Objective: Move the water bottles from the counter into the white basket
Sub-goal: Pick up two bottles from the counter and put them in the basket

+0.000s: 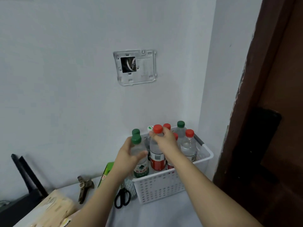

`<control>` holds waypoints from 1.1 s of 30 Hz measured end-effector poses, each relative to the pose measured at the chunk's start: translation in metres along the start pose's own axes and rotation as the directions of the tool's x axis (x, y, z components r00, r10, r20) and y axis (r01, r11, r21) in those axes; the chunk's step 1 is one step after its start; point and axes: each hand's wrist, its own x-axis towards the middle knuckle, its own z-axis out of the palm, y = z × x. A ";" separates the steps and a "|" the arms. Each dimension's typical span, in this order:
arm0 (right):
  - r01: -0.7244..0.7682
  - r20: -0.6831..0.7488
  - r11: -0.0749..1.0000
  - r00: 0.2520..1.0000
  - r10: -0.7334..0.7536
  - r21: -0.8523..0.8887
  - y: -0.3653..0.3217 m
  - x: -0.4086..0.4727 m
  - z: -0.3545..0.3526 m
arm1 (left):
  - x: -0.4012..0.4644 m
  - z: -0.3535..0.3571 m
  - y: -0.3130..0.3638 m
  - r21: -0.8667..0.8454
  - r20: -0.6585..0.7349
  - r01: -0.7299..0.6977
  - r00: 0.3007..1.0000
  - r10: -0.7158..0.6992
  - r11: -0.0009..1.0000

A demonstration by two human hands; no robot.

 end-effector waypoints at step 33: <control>0.118 0.100 0.969 0.990 -0.098 -0.219 0.037 -0.002 0.008 | 0.009 0.015 -0.033 0.664 -0.110 0.030 0.992 0.059 0.747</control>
